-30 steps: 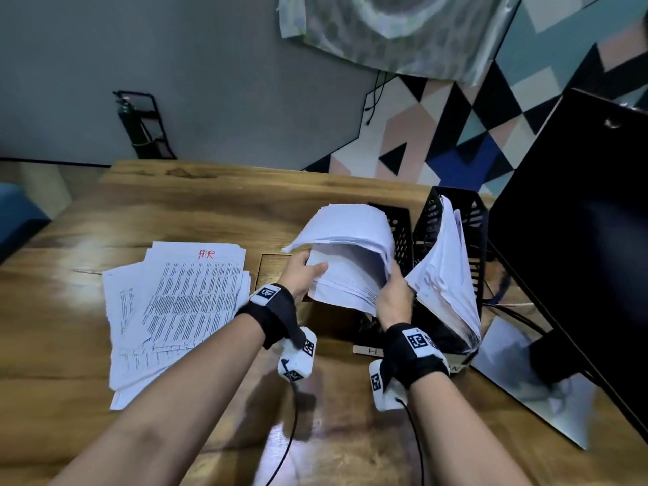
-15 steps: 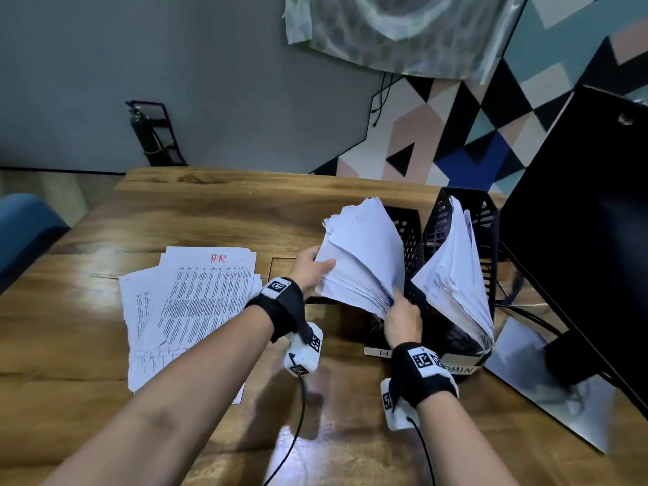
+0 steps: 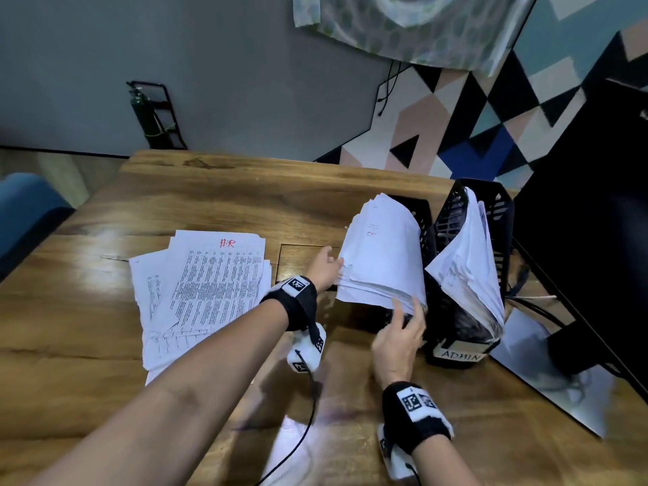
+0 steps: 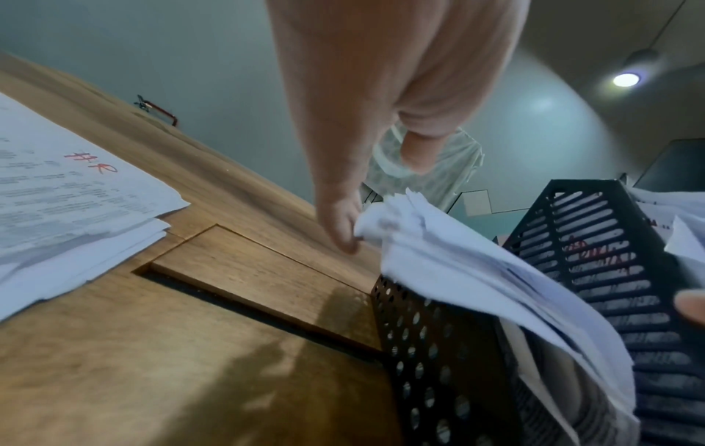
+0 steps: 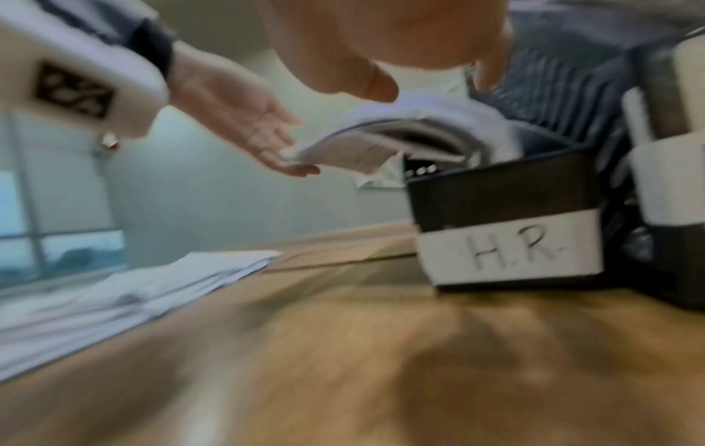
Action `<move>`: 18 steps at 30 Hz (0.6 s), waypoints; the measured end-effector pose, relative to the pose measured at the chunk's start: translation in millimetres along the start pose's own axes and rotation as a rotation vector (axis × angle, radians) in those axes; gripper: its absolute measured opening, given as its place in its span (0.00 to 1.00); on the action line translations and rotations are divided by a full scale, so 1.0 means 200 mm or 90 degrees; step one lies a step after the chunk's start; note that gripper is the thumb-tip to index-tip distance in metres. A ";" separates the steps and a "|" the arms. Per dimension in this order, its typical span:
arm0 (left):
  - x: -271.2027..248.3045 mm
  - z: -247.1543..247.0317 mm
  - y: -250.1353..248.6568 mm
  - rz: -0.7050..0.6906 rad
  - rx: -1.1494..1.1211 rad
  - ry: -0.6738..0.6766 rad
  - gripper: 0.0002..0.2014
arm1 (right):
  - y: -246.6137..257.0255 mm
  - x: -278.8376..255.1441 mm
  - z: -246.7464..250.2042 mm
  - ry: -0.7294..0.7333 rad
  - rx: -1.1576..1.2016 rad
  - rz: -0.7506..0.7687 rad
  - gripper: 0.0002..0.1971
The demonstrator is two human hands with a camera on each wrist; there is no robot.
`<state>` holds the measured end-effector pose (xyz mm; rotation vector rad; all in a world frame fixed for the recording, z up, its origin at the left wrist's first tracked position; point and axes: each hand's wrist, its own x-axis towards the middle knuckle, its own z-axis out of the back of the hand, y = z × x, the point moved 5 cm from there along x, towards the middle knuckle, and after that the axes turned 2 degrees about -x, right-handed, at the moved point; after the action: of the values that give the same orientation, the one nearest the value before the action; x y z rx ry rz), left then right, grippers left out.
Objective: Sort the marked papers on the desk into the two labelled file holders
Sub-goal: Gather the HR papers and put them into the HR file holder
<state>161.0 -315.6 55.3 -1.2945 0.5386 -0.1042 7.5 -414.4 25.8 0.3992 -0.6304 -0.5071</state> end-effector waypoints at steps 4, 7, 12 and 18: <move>-0.06 0.29 0.20 -0.019 0.166 -0.052 0.22 | 0.19 -0.25 -0.24 0.173 0.044 0.074 0.28; -0.11 0.63 0.42 0.020 0.267 -0.116 0.21 | 0.33 -0.34 -0.38 0.332 0.056 0.030 0.21; -0.22 1.23 0.79 0.176 0.370 -0.235 0.23 | 0.59 -0.30 -0.57 0.463 -0.004 0.035 0.18; -0.21 1.50 1.00 0.209 0.368 -0.218 0.20 | 0.78 -0.20 -0.81 0.600 -0.018 -0.024 0.22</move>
<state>210.3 22.7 -67.2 -0.6294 0.3783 0.2201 134.4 -233.9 -35.4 0.5648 0.2941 -0.3095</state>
